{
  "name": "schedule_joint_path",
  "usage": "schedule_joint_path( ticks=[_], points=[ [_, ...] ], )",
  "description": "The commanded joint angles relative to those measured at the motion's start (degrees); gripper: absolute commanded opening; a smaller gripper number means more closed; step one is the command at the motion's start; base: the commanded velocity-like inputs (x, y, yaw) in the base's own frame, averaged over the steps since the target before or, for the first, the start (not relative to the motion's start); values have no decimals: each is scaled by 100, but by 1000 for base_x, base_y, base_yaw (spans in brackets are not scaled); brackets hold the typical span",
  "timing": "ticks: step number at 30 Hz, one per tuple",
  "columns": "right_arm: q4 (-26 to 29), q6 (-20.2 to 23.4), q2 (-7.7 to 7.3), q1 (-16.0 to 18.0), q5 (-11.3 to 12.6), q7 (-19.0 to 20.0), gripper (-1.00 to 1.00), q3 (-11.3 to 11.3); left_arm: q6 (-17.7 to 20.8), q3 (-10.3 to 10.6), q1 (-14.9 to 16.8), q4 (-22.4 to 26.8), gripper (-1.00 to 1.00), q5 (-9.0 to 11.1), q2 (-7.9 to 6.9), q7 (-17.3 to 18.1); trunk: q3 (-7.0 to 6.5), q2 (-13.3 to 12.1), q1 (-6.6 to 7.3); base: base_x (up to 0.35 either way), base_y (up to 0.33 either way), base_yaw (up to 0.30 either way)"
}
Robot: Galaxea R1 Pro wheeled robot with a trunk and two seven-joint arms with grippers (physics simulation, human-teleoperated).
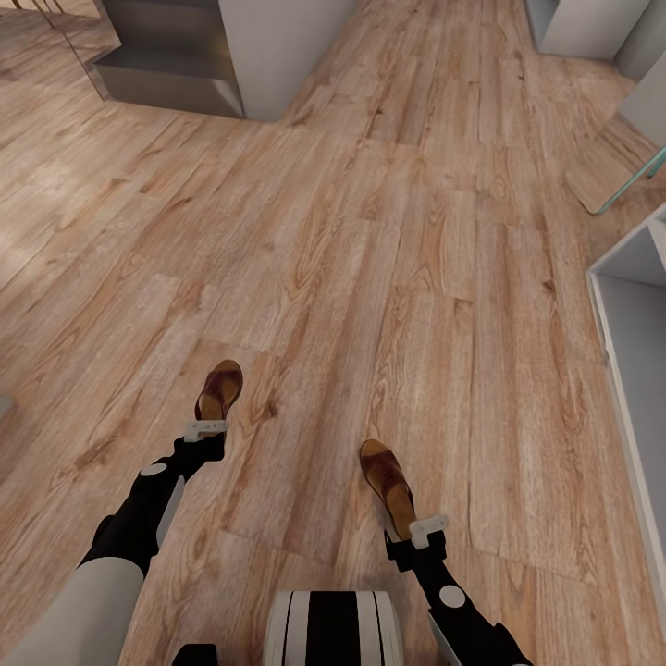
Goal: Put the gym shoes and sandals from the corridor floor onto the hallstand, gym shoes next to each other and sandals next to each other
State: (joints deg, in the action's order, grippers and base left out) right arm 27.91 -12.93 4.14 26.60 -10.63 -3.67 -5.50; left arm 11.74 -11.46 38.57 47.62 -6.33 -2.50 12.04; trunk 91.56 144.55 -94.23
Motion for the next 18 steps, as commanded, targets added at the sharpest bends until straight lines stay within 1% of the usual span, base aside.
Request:
schedule_joint_path(
  ticks=[1, 7, 14, 18],
  points=[
    [-5, -8, 0, 3, -54, -40, 100, -14, 23, -26, 1, 11, -100, -71, 4, 53, 3, 1, 1, 0, 0, -2],
    [-5, -9, 0, 3, -54, -41, 100, -16, 27, -24, 1, 11, -100, -70, 4, 53, 3, 1, 1, 0, 0, -1],
    [-4, -11, 0, 3, -54, -42, 100, -14, 28, -29, 1, 11, -100, -70, 4, 53, 158, 10, -17, 0, 0, 0],
    [-8, -12, 0, 3, -54, -42, 100, -17, 25, -30, 1, 11, -100, -70, 4, 53, 158, 10, -17, 0, 0, 0]
  ],
)
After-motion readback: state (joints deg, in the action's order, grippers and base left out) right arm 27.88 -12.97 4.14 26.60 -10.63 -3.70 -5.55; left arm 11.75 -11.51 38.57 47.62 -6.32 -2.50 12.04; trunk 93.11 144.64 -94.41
